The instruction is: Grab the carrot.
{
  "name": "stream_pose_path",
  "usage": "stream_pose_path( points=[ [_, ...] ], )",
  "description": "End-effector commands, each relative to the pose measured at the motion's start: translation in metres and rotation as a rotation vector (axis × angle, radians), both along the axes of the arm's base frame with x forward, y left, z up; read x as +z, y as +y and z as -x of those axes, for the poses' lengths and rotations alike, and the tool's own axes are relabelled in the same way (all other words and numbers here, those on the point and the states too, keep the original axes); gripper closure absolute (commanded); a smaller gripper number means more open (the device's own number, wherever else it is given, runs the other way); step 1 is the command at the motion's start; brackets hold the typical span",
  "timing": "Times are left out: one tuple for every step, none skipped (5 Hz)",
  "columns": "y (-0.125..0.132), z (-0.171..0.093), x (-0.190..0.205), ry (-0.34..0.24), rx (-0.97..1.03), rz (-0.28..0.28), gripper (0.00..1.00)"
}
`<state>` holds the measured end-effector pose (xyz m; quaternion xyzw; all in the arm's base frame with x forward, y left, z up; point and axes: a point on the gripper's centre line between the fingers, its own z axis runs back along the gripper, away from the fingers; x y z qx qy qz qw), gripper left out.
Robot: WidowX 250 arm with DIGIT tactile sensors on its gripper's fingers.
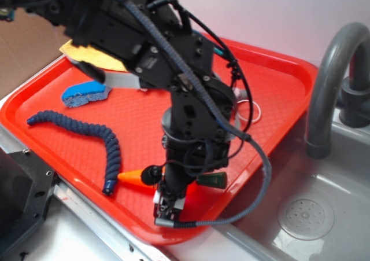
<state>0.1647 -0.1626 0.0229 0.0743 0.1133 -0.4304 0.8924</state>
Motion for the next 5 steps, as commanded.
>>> stream_pose_path(
  points=[
    [0.043, -0.004, 0.086, -0.030, 0.421, 0.173, 1.00],
    [0.071, 0.006, 0.121, -0.106, 0.650, 0.221, 1.00],
    [0.085, 0.017, 0.140, -0.189, 0.728, 0.213, 1.00],
    [0.083, 0.020, 0.137, -0.254, 0.794, 0.123, 1.00],
    [0.083, 0.021, 0.129, -0.204, 0.777, 0.173, 1.00]
  ],
)
